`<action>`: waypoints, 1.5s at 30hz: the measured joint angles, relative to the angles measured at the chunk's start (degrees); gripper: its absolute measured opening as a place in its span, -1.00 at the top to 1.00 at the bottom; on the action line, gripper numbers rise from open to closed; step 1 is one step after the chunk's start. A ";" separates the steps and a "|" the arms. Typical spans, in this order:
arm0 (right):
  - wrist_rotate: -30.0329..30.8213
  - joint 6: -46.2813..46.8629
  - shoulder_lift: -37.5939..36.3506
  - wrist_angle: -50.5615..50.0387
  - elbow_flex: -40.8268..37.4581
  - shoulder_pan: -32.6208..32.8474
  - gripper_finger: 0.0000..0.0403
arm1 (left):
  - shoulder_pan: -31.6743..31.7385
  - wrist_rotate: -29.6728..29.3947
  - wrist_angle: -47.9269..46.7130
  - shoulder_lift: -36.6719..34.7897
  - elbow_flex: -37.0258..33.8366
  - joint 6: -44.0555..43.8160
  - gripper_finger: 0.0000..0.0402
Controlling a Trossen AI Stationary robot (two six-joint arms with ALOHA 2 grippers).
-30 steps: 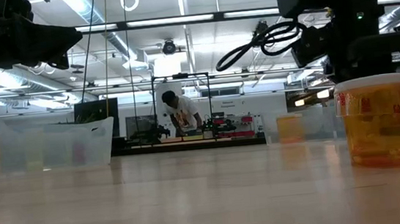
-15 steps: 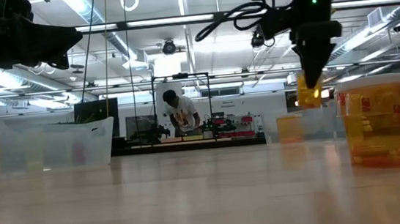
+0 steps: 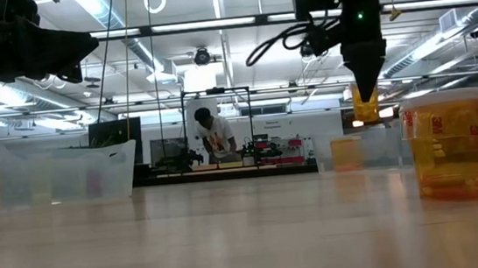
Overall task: Pick and place medicine bottles into bin by pill shape (circle, oval)
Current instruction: Put the large orange pill bottle into the right transparent bin
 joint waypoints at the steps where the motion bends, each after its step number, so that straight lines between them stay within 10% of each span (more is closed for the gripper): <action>1: 0.00 0.15 0.00 -0.30 0.00 -0.96 -0.12 | -0.02 0.00 0.00 0.02 0.00 0.00 0.60; 22: -8.15 -6.09 -0.03 10.47 -13.46 -17.62 -0.14 | -0.01 -0.02 0.00 0.00 0.00 -0.01 0.61; 45: -8.39 -7.49 -0.03 9.42 -7.41 -18.04 -0.24 | 0.00 0.01 0.00 0.00 0.00 0.00 0.59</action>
